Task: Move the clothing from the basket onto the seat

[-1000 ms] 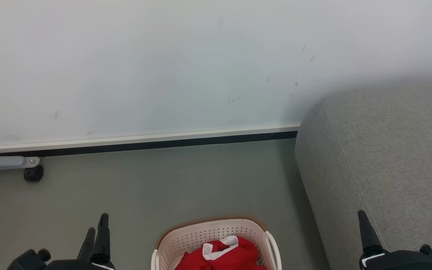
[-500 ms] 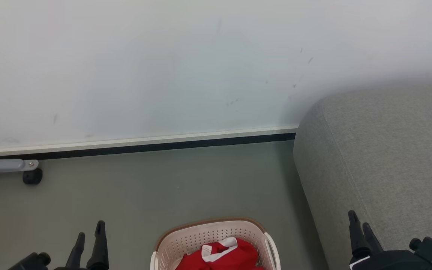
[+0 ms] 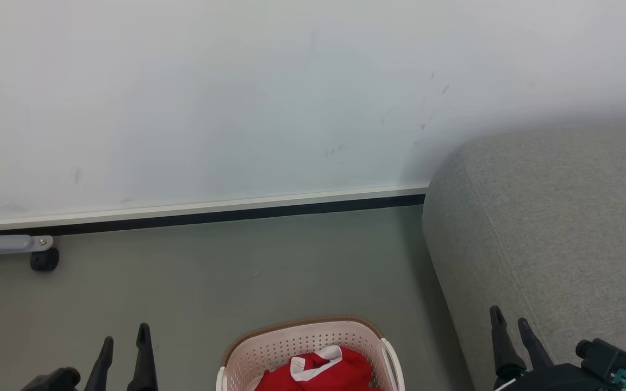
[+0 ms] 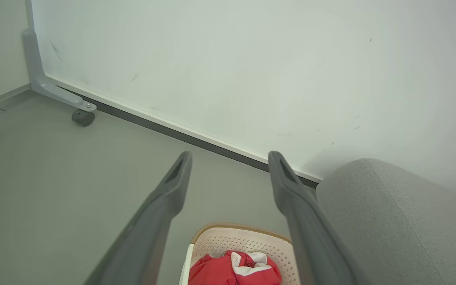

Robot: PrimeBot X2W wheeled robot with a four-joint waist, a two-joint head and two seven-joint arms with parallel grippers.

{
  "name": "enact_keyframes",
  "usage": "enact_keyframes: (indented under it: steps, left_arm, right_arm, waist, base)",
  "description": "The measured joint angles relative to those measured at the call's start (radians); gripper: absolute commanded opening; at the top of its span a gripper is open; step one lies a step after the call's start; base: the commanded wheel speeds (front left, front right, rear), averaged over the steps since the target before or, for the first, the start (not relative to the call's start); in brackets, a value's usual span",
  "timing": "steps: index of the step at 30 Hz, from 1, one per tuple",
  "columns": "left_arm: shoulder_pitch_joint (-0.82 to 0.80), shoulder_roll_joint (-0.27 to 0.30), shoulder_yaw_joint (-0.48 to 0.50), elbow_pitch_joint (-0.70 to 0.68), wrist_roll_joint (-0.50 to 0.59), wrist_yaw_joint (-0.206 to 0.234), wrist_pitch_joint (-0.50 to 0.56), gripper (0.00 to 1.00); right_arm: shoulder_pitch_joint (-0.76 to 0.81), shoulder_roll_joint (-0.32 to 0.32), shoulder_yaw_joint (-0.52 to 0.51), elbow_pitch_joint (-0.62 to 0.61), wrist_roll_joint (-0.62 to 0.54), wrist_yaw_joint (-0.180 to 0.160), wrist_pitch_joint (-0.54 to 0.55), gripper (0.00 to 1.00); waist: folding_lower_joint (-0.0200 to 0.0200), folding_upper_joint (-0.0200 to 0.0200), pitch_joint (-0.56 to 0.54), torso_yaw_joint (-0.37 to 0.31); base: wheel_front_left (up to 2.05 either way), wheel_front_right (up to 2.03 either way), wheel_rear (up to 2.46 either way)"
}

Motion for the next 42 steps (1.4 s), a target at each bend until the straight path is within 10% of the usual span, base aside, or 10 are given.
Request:
enact_keyframes:
  steps: [42]
  left_arm:
    - [0.077,0.015,0.003,0.01,0.49,0.07,-0.132,1.0]
  right_arm:
    - [0.015,-0.042,0.154,0.007,-0.493,-0.044,-0.132,1.0]
  waist:
    - [-0.0001,0.0,-0.02,-0.019]
  base:
    - [0.0,0.0,0.0]
